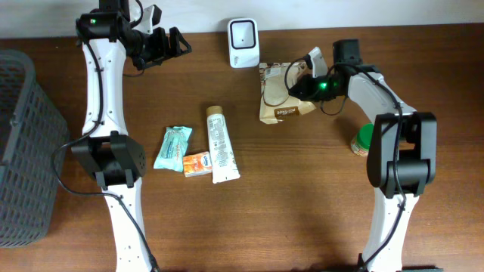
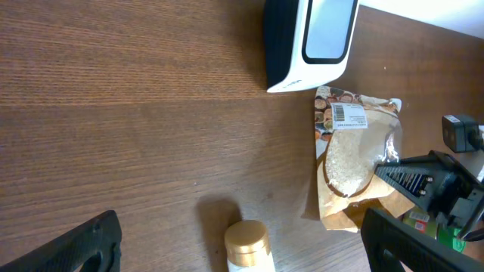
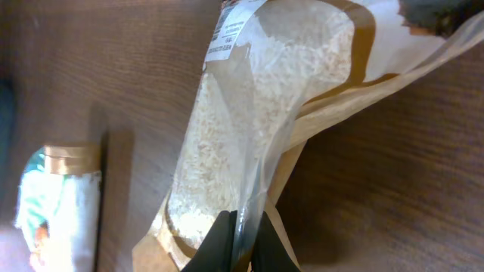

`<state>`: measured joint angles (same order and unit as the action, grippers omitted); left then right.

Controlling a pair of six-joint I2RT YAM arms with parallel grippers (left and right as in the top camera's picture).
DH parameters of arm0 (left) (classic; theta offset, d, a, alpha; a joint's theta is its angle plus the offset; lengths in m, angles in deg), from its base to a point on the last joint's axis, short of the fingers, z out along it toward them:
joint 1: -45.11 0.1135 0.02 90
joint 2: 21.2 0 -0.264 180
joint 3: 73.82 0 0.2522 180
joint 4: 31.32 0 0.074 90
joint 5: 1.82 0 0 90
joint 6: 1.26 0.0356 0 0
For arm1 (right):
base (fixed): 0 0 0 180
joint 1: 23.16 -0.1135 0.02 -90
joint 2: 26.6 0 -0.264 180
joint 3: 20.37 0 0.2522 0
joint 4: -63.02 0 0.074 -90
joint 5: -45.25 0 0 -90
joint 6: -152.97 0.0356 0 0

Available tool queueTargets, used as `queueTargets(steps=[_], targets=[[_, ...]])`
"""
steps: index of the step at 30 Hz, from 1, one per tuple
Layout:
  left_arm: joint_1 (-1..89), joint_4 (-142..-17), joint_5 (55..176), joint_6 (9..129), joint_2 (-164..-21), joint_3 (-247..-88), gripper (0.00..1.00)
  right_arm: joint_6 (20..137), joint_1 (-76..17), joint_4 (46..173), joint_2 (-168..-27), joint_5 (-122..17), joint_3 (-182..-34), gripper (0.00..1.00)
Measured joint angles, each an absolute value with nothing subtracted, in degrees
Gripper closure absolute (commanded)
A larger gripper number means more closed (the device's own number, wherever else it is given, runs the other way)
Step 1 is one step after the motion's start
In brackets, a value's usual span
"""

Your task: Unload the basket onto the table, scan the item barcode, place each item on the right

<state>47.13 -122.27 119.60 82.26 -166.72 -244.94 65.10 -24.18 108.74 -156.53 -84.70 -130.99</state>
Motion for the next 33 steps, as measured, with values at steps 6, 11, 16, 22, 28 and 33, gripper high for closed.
queueTargets(steps=[6,11,16,22,28,33], targets=[[47.1,-122.2,119.6,82.3,-166.7,-244.9,0.01,74.3,-23.0,119.1,-152.6,-87.0,-131.0,0.96],[47.1,-122.2,119.6,82.3,-166.7,-244.9,0.01,74.8,-23.0,120.5,-152.0,-91.2,-131.0,0.96],[47.1,-122.2,119.6,82.3,-166.7,-244.9,0.01,76.9,-23.2,124.3,-145.0,-81.4,-131.1,0.46],[47.1,-122.2,119.6,82.3,-166.7,-244.9,0.01,74.8,-35.4,130.7,-144.7,-52.6,-132.1,0.01],[47.1,-122.2,119.6,82.3,-166.7,-244.9,0.01,76.6,-43.4,130.2,-147.4,-34.5,-137.5,0.02],[47.1,-122.2,119.6,82.3,-166.7,-244.9,0.01,81.9,-42.3,130.4,-155.9,-35.8,-137.5,0.02]])
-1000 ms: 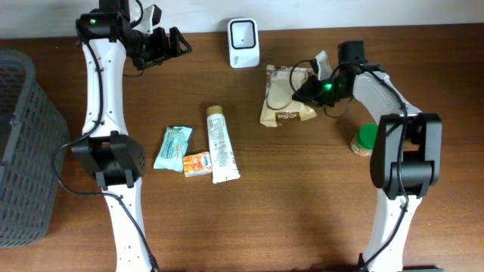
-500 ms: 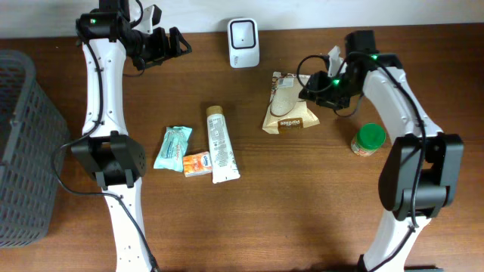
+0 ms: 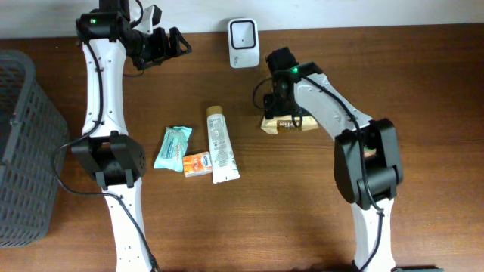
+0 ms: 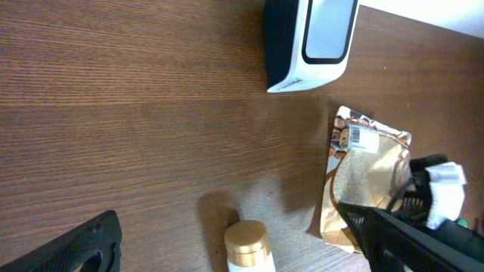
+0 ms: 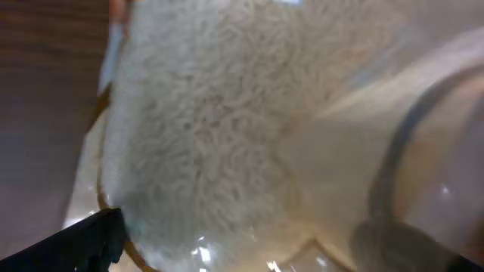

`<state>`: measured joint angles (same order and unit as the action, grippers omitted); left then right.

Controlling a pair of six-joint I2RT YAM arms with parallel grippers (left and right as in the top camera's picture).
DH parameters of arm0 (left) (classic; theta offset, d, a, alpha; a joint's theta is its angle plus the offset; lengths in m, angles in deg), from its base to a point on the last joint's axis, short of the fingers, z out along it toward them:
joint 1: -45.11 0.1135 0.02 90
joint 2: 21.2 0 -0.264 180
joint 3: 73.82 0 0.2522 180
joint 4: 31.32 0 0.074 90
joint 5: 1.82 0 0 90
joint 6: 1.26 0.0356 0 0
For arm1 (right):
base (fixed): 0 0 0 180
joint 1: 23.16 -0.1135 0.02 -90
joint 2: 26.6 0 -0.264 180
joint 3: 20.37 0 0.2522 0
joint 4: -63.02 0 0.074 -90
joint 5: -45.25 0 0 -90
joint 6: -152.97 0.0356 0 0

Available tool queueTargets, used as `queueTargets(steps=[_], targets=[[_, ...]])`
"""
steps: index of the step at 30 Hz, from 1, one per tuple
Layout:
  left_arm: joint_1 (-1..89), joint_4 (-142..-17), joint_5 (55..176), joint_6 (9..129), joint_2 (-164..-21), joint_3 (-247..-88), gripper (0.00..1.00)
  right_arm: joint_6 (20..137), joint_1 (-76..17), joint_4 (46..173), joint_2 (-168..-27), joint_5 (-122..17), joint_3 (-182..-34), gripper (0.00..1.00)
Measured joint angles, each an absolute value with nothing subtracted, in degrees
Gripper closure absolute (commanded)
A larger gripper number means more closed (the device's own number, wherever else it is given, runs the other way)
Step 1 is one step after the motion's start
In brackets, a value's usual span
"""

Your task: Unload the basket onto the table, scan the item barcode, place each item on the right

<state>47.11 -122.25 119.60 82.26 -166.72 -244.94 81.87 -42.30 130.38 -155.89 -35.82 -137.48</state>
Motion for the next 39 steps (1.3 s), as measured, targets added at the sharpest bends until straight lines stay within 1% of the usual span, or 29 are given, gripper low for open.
queueTargets(steps=[1,2,3,4,5,7,8,9,12,13,14,16,17,19,21,23,24,25,26,28,29,30,32,34,36,39], targets=[[47.1,-122.2,119.6,82.3,-166.7,-244.9,0.01,82.5,-41.7,130.4,-156.8,-36.8,-137.5,0.02],[47.1,-122.3,119.6,82.3,-166.7,-244.9,0.01,82.5,-41.5,130.5,-157.4,-37.2,-138.2,0.14],[47.1,-122.3,119.6,82.3,-166.7,-244.9,0.01,82.7,-41.3,130.4,-158.1,-37.8,-138.6,0.45],[47.1,-122.2,119.6,82.3,-166.7,-244.9,0.01,82.9,-41.2,130.3,-158.3,-38.3,-138.8,0.66],[47.1,-122.3,119.6,82.3,-166.7,-244.9,0.01,83.1,-41.2,130.0,-158.6,-38.6,-138.8,0.76],[47.1,-122.2,119.6,82.3,-166.7,-244.9,0.01,83.3,-41.1,129.9,-158.7,-38.6,-139.2,0.83],[47.1,-122.3,119.6,82.3,-166.7,-244.9,0.01,83.3,-41.1,129.9,-158.7,-38.6,-139.3,0.92],[47.1,-122.3,119.6,82.3,-166.7,-244.9,0.01,83.3,-41.1,130.0,-158.7,-38.6,-139.4,0.96],[47.1,-122.2,119.6,82.3,-166.7,-244.9,0.01,80.9,-40.7,130.5,-158.6,-38.7,-140.3,0.96],[47.1,-122.3,119.6,82.3,-166.7,-244.9,0.01,77.2,-40.3,131.0,-158.4,-38.8,-140.8,0.96],[47.1,-122.3,119.6,82.3,-166.7,-244.9,0.01,73.3,-40.3,131.0,-158.3,-38.8,-140.9,0.96],[47.1,-122.3,119.6,82.3,-166.7,-244.9,0.01,56.2,-41.7,132.7,-156.7,-38.9,-141.2,0.96],[47.1,-122.3,119.6,82.3,-166.7,-244.9,0.01,52.7,-43.2,132.7,-156.4,-36.5,-141.4,0.96],[47.1,-122.3,119.6,82.3,-166.7,-244.9,0.01,48.7,-47.1,128.8,-156.4,-22.1,-141.4,0.96],[47.1,-122.3,119.6,82.3,-166.7,-244.9,0.01,47.3,-49.2,123.8,-156.4,-8.1,-141.6,0.96],[47.1,-122.3,119.6,82.3,-166.7,-244.9,0.01,46.3,-50.0,116.9,-156.4,2.4,-141.6,0.96],[47.1,-122.3,119.6,82.3,-166.7,-244.9,0.01,41.8,-50.3,109.8,-156.4,7.0,-141.7,0.96],[47.1,-122.2,119.6,82.3,-166.7,-244.9,0.01,40.3,-50.3,108.2,-156.4,7.9,-141.7,0.96],[47.1,-122.3,119.6,82.3,-166.7,-244.9,0.01,34.7,-50.4,99.3,-156.4,8.7,-141.3,0.96],[47.1,-122.2,119.6,82.3,-166.7,-244.9,0.01,23.2,-50.5,88.2,-155.8,8.0,-141.7,0.96],[47.1,-122.3,119.6,82.3,-166.7,-244.9,0.01,13.9,-50.4,79.7,-155.8,4.6,-141.6,0.96],[47.1,-122.2,119.6,82.3,-166.7,-244.9,0.01,8.0,-50.4,76.6,-155.8,2.7,-141.8,0.96],[47.1,-122.3,119.6,82.3,-166.7,-244.9,0.01,-6.2,-49.9,65.1,-157.0,0.3,-141.7,0.96],[47.1,-122.3,119.6,82.3,-166.7,-244.9,0.01,-16.2,-48.7,55.6,-160.0,-1.1,-142.0,0.96],[47.1,-122.3,119.6,82.3,-166.7,-244.9,0.01,-23.2,-47.1,47.0,-164.3,-1.8,-141.8,0.96],[47.1,-122.3,119.6,82.3,-166.7,-244.9,0.01,-25.8,-46.5,41.7,-166.5,-2.5,-141.8,0.96]])
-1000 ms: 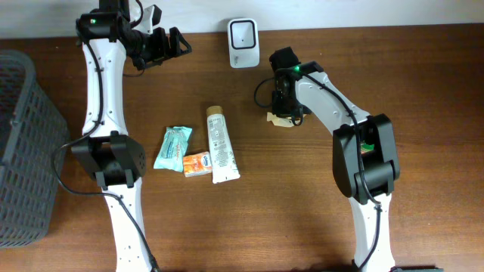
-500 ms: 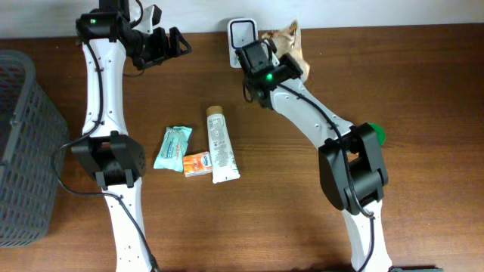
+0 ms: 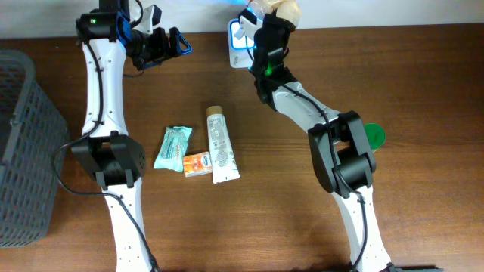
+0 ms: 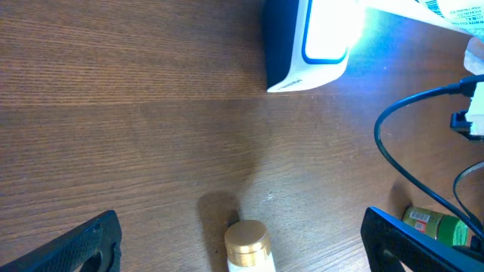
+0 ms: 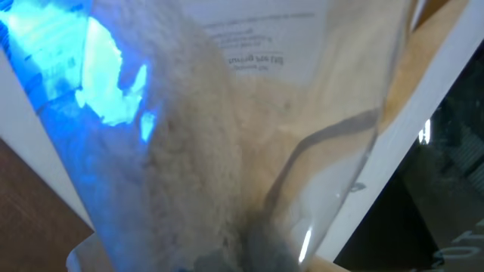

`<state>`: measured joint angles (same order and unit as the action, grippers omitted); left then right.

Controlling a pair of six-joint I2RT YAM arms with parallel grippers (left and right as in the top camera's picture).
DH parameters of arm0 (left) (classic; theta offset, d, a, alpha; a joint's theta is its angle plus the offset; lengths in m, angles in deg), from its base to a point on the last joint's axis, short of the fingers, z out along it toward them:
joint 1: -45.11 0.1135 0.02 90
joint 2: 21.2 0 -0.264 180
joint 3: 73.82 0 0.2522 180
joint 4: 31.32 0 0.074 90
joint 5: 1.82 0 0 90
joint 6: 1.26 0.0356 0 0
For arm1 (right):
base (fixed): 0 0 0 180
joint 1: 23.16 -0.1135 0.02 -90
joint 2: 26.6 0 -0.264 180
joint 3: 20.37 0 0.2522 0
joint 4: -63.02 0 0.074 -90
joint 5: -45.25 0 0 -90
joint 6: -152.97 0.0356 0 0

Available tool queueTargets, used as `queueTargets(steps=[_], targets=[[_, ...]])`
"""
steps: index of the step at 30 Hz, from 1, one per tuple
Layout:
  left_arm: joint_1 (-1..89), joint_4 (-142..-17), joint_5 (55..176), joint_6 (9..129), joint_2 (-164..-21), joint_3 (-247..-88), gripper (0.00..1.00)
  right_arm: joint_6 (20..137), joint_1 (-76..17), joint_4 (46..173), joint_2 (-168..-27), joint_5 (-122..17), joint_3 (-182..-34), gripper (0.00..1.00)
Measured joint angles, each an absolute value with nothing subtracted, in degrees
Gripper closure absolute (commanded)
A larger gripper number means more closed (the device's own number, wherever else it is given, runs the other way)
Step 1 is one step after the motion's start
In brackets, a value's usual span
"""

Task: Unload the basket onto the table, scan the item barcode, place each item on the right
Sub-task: 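Hold the rice bag barcode over the white scanner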

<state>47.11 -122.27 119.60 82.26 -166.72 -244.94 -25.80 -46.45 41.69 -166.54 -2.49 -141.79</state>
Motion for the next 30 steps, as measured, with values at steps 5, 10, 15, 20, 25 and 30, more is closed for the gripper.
queueTargets(steps=[5,10,15,20,25,30], targets=[[47.1,-122.3,119.6,82.3,-166.7,-244.9,0.01,-26.7,-46.5,39.8,-167.3,-6.3,-141.8,0.96],[47.1,-122.2,119.6,82.3,-166.7,-244.9,0.01,-27.0,-48.0,39.5,-167.5,-9.3,-141.8,0.96],[47.1,-122.2,119.6,82.3,-166.7,-244.9,0.01,-25.7,-48.2,39.4,-167.5,-13.1,-141.8,0.96],[47.1,-122.2,119.6,82.3,-166.7,-244.9,0.01,-23.9,-47.7,38.1,-170.9,-15.2,-141.8,0.96],[47.1,-122.3,119.6,82.3,-166.7,-244.9,0.01,-17.6,-47.5,32.0,-171.5,-15.5,-141.8,0.96],[47.1,-122.3,119.6,82.3,-166.7,-244.9,0.01,-4.5,-47.1,39.3,-169.5,-13.7,-141.7,0.96]])
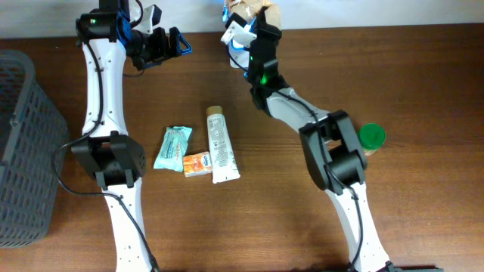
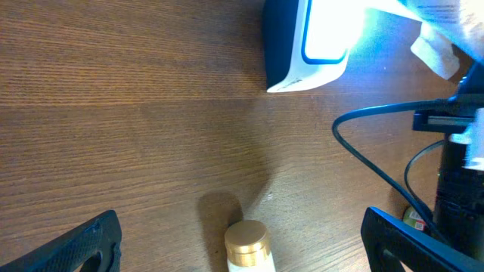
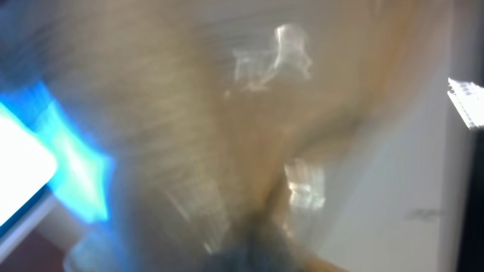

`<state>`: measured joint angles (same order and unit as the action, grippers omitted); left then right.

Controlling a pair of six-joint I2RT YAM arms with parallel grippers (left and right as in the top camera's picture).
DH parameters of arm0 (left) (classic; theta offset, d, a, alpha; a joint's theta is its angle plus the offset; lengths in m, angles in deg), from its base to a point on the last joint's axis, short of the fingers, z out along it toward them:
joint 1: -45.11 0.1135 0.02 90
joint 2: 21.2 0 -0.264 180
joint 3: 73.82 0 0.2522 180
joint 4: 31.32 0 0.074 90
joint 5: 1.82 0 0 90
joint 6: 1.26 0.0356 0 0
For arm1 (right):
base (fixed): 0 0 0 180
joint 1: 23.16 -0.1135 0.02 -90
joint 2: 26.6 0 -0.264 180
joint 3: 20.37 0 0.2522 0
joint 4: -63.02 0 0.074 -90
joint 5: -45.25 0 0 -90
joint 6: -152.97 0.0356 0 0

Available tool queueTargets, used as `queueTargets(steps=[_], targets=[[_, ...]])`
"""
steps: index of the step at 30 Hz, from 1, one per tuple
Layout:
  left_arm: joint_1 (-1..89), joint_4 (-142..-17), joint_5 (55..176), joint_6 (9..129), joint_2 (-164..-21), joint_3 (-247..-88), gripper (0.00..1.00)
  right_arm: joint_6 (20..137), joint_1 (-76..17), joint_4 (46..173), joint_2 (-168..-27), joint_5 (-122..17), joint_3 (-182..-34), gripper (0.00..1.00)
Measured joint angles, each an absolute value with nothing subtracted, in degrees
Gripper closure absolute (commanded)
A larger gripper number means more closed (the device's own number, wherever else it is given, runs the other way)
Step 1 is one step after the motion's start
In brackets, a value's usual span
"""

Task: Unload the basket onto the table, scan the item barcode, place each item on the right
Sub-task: 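Hold the rice bag barcode over the white scanner, then carry the rice bag right and set it beside the jar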

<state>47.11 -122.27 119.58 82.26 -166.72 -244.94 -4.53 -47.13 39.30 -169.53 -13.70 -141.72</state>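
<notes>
My right gripper (image 1: 253, 24) is shut on the rice bag (image 1: 254, 9) and holds it up at the table's far edge, right in front of the white barcode scanner (image 2: 310, 41). The scanner's window glows blue-white. In the right wrist view the bag (image 3: 249, 128) fills the frame, blurred, with a blue glow on its left. A corner of the bag (image 2: 442, 30) shows to the right of the scanner. My left gripper (image 1: 170, 43) hangs open and empty at the far left.
A white tube with a gold cap (image 1: 221, 145), a teal packet (image 1: 172, 147) and an orange packet (image 1: 197, 163) lie mid-table. A green-lidded jar (image 1: 370, 137) stands at the right. A grey basket (image 1: 23, 151) sits at the left edge.
My right gripper has shifted a little left with the bag, still before the glowing scanner. The bag now looks blurred in the right wrist view. The left arm has not moved.
My right gripper was shut on the edge of the rice bag lying to the right of the scanner. Then the bag stood on the table below the scanner. Then it was held up at the scanner, which glowed blue, and it stays there now.
</notes>
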Motion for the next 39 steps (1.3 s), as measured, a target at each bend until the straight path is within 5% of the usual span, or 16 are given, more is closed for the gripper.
queueTargets(steps=[4,9,16,23,24,25,26,34,36,39], targets=[[47.1,-122.2,119.6,82.3,-166.7,-244.9,0.01,19.3,-46.7,72.7,-150.6,-13.8,-141.9,0.96],[47.1,-122.1,119.6,82.3,-166.7,-244.9,0.01,52.1,-40.5,124.0,-128.1,-33.3,-143.2,0.96],[47.1,-122.2,119.6,82.3,-166.7,-244.9,0.01,59.8,-14.5,141.8,-128.6,-53.7,-142.6,0.96],[47.1,-122.3,119.6,82.3,-166.7,-244.9,0.01,60.0,-2.9,134.2,-141.0,-52.3,-133.5,0.96],[47.1,-122.2,119.6,82.3,-166.7,-244.9,0.01,60.0,-2.5,134.1,-141.5,-52.1,-133.3,0.73],[47.1,-122.2,119.6,82.3,-166.7,-244.9,0.01,60.2,-2.4,133.9,-141.6,-51.7,-133.3,0.32],[47.1,-122.3,119.6,82.3,-166.7,-244.9,0.01,60.0,-2.4,133.8,-141.6,-51.7,-133.3,0.23],[47.1,-122.2,119.6,82.3,-166.7,-244.9,0.01,60.4,-6.1,150.7,-132.5,-56.9,-146.0,0.25],[47.1,-122.2,119.6,82.3,-166.7,-244.9,0.01,60.4,-8.1,152.5,-124.4,-58.9,-147.0,0.02],[47.1,-122.2,119.6,82.3,-166.7,-244.9,0.01,60.4,-13.0,153.7,-121.4,-66.0,-147.4,0.02]])
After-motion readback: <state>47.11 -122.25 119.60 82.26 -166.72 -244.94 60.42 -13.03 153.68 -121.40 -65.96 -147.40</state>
